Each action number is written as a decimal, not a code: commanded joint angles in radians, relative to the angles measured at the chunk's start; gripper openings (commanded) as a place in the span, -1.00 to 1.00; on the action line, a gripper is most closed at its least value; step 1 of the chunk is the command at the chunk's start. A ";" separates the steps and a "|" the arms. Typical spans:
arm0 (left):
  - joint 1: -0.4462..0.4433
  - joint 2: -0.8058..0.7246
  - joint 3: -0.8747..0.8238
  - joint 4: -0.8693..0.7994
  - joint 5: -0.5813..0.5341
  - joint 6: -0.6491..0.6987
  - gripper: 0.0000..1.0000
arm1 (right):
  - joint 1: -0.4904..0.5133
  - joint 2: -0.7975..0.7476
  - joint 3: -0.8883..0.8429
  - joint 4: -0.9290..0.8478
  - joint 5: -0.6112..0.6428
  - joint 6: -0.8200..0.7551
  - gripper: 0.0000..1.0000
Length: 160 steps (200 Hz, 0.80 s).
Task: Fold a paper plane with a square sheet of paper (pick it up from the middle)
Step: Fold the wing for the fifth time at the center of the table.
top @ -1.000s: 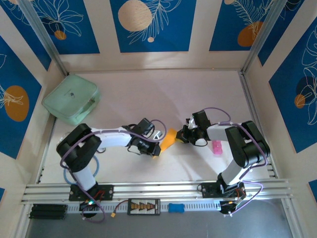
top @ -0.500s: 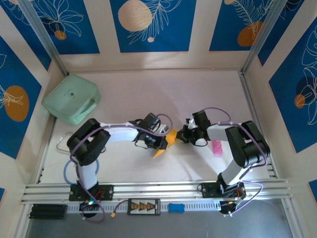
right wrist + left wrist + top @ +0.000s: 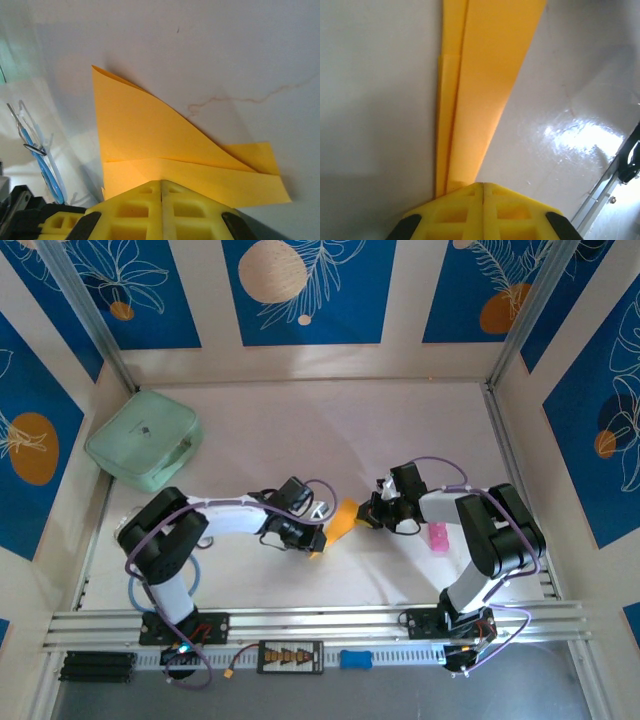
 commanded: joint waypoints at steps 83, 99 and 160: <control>0.003 0.157 0.149 0.023 -0.003 0.005 -0.89 | -0.010 -0.002 0.015 -0.050 0.002 -0.030 -0.88; 0.003 0.173 0.131 0.007 -0.023 0.002 -0.94 | -0.010 -0.014 0.024 -0.046 -0.003 -0.031 -0.89; 0.004 0.172 0.052 0.026 -0.031 -0.012 -0.99 | 0.050 -0.068 0.035 0.025 -0.040 -0.005 -0.86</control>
